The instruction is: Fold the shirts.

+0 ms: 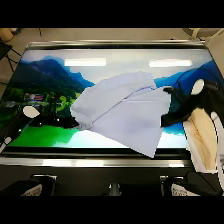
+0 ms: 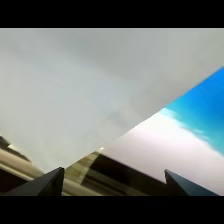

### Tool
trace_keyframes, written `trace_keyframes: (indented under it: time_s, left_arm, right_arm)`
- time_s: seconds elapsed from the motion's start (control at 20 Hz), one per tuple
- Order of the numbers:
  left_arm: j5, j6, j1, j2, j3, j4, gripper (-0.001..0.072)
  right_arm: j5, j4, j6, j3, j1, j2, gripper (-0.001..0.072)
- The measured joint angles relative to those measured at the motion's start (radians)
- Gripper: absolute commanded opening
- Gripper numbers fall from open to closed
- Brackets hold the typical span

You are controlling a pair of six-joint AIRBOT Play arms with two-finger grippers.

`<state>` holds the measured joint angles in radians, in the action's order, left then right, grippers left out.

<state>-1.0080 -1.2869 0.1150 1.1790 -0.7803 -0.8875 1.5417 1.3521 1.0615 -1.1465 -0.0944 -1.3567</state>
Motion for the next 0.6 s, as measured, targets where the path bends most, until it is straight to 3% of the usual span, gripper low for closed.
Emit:
trace_keyframes:
  time_s: [0.2,0.4,0.5,0.55,0.6]
  left_arm:
    - [0.006,0.016,0.000,0.000,-0.013,0.006,0.0022]
    - [0.010,0.023,0.000,0.000,-0.016,0.009,0.0022]
    - [0.010,0.023,0.000,0.000,-0.016,0.009,0.0021]
    - [0.010,0.023,0.000,-0.001,-0.016,0.010,0.0022]
    - [0.010,0.023,0.000,-0.001,-0.016,0.009,0.0022]
  right_arm:
    - [-0.105,-0.077,0.047,0.384,-0.002,0.185,0.0668]
    - [-0.204,-0.180,0.083,0.605,-0.002,0.245,0.0662]
    - [-0.249,-0.269,0.091,0.660,-0.002,0.257,0.0538]
    - [-0.288,-0.314,0.092,0.680,-0.002,0.260,0.0430]
    - [-0.343,-0.354,0.092,0.695,-0.002,0.261,0.0210]
